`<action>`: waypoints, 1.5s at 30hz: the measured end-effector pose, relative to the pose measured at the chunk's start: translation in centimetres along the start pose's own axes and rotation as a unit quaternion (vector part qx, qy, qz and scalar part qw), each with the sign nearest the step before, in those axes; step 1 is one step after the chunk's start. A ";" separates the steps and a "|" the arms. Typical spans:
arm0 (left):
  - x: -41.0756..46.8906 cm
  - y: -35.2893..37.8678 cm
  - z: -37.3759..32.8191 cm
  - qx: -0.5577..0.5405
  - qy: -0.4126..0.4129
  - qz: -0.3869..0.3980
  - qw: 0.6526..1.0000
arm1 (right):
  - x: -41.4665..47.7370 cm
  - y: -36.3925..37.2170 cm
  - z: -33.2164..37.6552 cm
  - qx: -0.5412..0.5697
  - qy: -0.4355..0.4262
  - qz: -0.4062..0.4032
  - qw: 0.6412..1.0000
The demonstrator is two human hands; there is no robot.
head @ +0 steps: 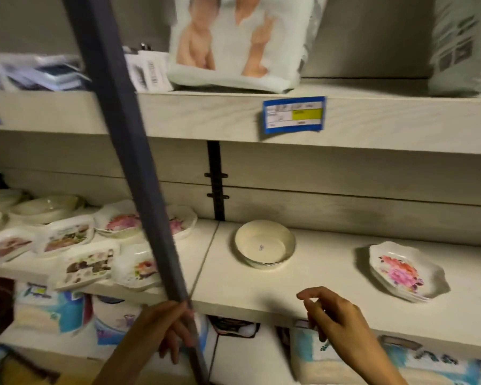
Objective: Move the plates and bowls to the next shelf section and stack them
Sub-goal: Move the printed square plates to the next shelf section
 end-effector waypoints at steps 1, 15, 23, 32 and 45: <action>0.5 -1.9 1.3 0.005 -0.012 -0.001 1.000 | 0.0 2.1 1.4 0.021 -0.002 0.008 1.000; 0.2 -19.9 7.9 -0.017 0.012 -0.054 0.998 | 2.2 22.1 12.8 0.141 0.004 0.104 0.984; 3.5 -26.2 11.9 -0.053 -0.054 -0.091 0.993 | 4.3 27.9 14.2 0.146 0.057 0.108 0.982; 10.9 -33.7 12.7 -0.176 -0.125 -0.060 0.975 | 8.7 36.1 17.3 0.179 0.117 0.005 0.977; 13.9 -35.2 12.7 -0.121 -0.066 -0.025 0.990 | 8.7 39.5 18.4 0.163 0.188 -0.040 0.968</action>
Point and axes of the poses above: each hand's wrist, its own x-axis towards the middle knuckle, its own y-axis out of the palm, z = x × y, the point moved 9 cm from there along x, towards the middle knuckle, and after that the axes turned 5 degrees about -y, right-handed, at the moved point
